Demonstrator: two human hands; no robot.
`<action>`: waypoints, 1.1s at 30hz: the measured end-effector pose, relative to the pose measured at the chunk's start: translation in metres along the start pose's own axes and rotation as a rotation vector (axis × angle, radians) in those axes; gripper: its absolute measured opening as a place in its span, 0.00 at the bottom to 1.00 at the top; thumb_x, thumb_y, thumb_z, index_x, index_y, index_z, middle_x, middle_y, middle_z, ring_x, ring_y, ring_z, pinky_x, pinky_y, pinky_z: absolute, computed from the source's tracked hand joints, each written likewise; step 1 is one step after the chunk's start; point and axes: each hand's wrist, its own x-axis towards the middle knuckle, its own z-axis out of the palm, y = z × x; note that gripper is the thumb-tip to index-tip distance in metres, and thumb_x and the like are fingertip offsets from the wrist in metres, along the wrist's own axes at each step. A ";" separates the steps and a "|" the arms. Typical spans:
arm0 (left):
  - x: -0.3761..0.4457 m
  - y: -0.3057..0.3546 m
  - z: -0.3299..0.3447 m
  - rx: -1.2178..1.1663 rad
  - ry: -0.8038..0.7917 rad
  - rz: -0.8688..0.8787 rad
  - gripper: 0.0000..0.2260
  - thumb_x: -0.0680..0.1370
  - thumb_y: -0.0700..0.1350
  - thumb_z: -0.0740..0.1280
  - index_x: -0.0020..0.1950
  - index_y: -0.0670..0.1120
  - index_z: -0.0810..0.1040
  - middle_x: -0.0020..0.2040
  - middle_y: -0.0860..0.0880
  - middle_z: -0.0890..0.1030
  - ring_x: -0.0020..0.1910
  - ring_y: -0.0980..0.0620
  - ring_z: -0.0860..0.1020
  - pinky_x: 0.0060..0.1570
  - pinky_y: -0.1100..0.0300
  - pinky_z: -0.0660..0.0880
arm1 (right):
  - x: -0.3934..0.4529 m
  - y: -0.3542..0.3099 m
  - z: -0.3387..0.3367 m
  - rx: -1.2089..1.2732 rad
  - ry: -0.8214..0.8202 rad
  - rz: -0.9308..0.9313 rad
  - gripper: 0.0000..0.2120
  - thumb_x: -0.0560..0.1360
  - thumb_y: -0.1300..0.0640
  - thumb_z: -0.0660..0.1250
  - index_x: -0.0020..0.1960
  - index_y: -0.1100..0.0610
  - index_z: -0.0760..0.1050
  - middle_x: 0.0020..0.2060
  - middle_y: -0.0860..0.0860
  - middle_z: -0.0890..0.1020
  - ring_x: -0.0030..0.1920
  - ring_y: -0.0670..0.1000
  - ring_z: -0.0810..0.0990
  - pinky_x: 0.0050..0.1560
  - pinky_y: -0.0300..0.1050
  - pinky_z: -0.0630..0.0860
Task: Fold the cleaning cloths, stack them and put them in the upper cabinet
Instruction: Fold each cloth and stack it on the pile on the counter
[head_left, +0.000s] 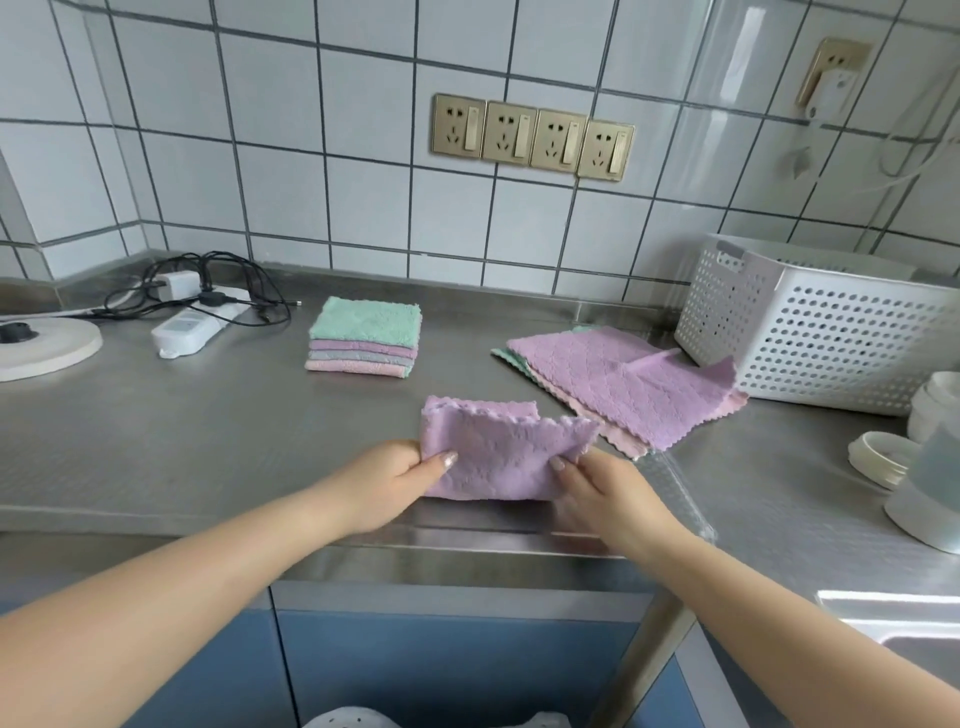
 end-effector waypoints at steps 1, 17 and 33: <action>0.003 0.001 0.002 -0.061 0.027 0.005 0.20 0.79 0.57 0.57 0.33 0.44 0.67 0.29 0.52 0.70 0.29 0.59 0.67 0.37 0.61 0.69 | 0.005 -0.003 0.003 0.053 0.040 0.028 0.16 0.80 0.52 0.57 0.35 0.54 0.66 0.30 0.46 0.72 0.34 0.47 0.69 0.37 0.43 0.65; 0.052 -0.011 0.017 -0.212 0.193 -0.190 0.21 0.77 0.41 0.64 0.70 0.46 0.68 0.70 0.51 0.70 0.61 0.58 0.71 0.51 0.72 0.61 | 0.086 -0.003 0.024 -0.203 -0.041 0.335 0.15 0.81 0.54 0.54 0.58 0.62 0.74 0.59 0.60 0.78 0.60 0.59 0.75 0.52 0.44 0.69; 0.062 -0.003 0.008 -0.239 0.118 -0.321 0.22 0.76 0.42 0.66 0.70 0.45 0.68 0.68 0.46 0.71 0.64 0.50 0.71 0.58 0.65 0.66 | 0.100 0.000 0.028 -0.225 -0.095 0.445 0.18 0.81 0.52 0.55 0.61 0.63 0.74 0.59 0.60 0.78 0.61 0.59 0.75 0.53 0.43 0.70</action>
